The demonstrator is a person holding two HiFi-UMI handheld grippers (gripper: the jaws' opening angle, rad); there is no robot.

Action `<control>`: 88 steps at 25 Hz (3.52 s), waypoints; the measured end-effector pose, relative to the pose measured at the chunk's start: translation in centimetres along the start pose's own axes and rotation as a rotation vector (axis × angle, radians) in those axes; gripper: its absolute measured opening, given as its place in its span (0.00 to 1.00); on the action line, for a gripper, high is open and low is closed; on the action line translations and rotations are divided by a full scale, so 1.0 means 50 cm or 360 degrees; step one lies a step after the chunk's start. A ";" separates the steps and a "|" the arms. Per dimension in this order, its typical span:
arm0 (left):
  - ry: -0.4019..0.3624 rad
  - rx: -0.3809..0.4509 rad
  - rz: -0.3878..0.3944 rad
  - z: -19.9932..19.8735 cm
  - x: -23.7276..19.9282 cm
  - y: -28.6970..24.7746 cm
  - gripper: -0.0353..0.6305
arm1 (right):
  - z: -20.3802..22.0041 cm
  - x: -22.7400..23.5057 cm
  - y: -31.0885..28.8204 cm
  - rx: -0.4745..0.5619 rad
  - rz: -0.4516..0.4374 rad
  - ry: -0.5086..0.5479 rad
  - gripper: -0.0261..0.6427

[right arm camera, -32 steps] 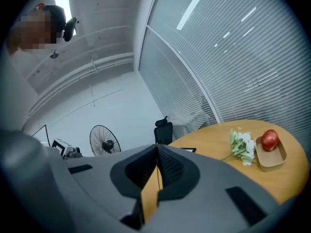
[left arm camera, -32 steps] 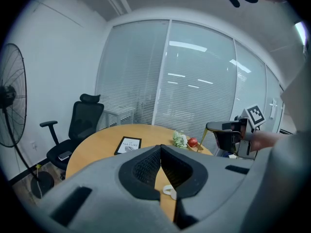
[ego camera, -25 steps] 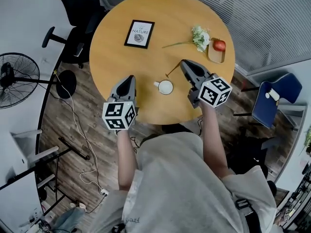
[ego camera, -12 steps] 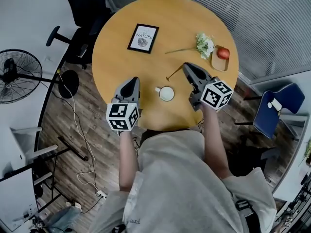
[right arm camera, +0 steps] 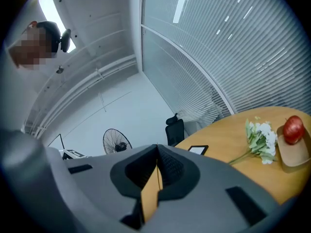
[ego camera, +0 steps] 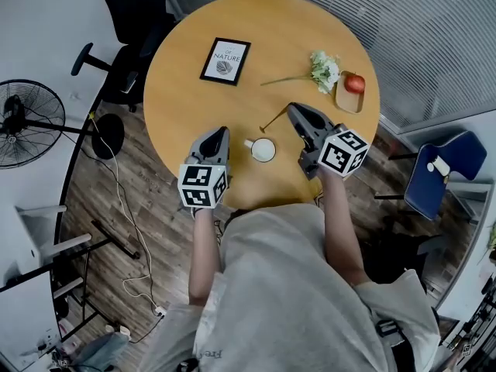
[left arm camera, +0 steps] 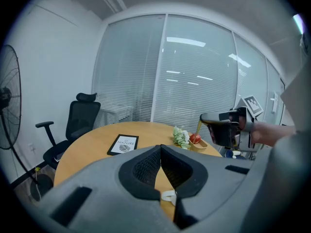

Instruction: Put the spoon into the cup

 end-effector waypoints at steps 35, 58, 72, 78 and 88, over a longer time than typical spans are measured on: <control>0.0001 -0.0072 0.0093 0.049 0.034 -0.041 0.07 | 0.126 0.016 0.014 -0.0200 -0.0081 -0.0257 0.04; 0.0011 -0.0088 0.0090 0.058 0.022 -0.041 0.07 | 0.177 0.024 -0.002 -0.0333 -0.0092 -0.0275 0.04; 0.0023 -0.0106 0.0106 0.067 0.021 -0.047 0.07 | 0.206 0.037 -0.008 -0.0393 -0.0060 -0.0280 0.04; 0.0026 -0.0113 0.0109 0.072 0.018 -0.048 0.06 | 0.220 0.038 -0.013 -0.0433 -0.0059 -0.0259 0.04; 0.0034 -0.0120 0.0097 0.076 0.012 -0.048 0.07 | 0.238 0.044 -0.017 -0.0491 -0.0050 -0.0239 0.04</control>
Point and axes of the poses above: the fingertips, and each gripper's own axes: y backward along the fingers, x to its right, z out of its underside, the point moved 3 cm from there along y, backward along the fingers, and after that the axes turned 2 degrees about x, right-handed, at the moved point
